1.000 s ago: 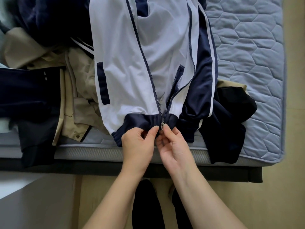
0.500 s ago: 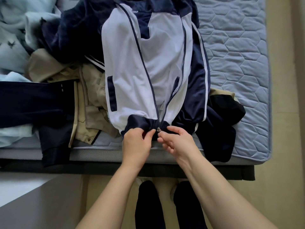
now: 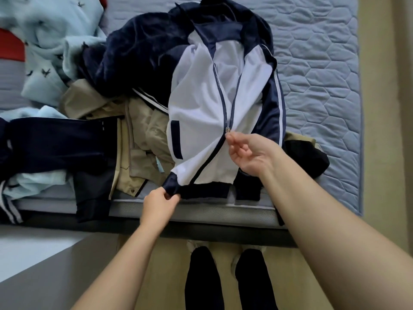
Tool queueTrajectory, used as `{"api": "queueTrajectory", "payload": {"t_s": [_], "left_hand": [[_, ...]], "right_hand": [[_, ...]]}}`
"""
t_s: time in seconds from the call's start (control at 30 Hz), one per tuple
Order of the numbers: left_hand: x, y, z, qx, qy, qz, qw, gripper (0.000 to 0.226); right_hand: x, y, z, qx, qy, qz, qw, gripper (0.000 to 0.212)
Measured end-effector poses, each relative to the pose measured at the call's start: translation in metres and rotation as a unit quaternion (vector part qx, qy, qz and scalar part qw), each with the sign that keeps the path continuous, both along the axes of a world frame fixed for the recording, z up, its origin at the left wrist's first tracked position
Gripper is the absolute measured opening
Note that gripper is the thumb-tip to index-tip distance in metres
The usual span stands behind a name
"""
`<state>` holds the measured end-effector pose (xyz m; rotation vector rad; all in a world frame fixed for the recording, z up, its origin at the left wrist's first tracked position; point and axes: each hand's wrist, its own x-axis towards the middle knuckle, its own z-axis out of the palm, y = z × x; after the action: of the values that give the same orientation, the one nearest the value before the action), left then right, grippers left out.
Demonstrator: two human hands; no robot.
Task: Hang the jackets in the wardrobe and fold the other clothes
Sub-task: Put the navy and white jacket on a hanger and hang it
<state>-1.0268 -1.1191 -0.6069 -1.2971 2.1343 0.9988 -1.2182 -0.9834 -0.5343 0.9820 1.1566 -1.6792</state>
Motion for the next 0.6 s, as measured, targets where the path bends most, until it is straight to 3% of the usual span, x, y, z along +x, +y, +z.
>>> {"api": "queueTrajectory", "payload": {"t_s": [0.07,0.17,0.23,0.33,0.43,0.53,0.6], "left_hand": [[-0.014,0.0,0.014,-0.068,-0.013,-0.012,0.998,0.053],[-0.051,0.009,0.033,-0.133,0.093,-0.103,0.981,0.077],[-0.082,0.02,0.035,-0.122,0.1,-0.193,0.968,0.065],[-0.11,0.032,0.033,-0.143,0.147,-0.243,0.948,0.01],[-0.11,0.028,0.023,-0.18,0.144,-0.252,0.94,0.026],[-0.086,0.006,0.014,-0.192,0.018,-0.264,0.945,0.021],[-0.086,0.005,0.017,-0.176,-0.004,-0.255,0.951,0.013]], "right_hand": [[0.003,0.002,0.004,0.011,-0.016,0.051,0.999,0.006],[-0.001,0.006,0.008,0.029,-0.018,0.096,0.995,0.011],[-0.006,0.006,0.011,0.033,-0.017,0.132,0.991,0.015],[-0.015,0.008,0.013,0.01,-0.02,0.157,0.987,0.021],[-0.029,0.011,0.014,-0.012,-0.001,0.106,0.994,0.023],[-0.041,0.012,0.016,-0.028,0.017,0.076,0.997,0.02],[-0.044,0.01,0.016,-0.031,0.029,0.085,0.995,0.02]]}}
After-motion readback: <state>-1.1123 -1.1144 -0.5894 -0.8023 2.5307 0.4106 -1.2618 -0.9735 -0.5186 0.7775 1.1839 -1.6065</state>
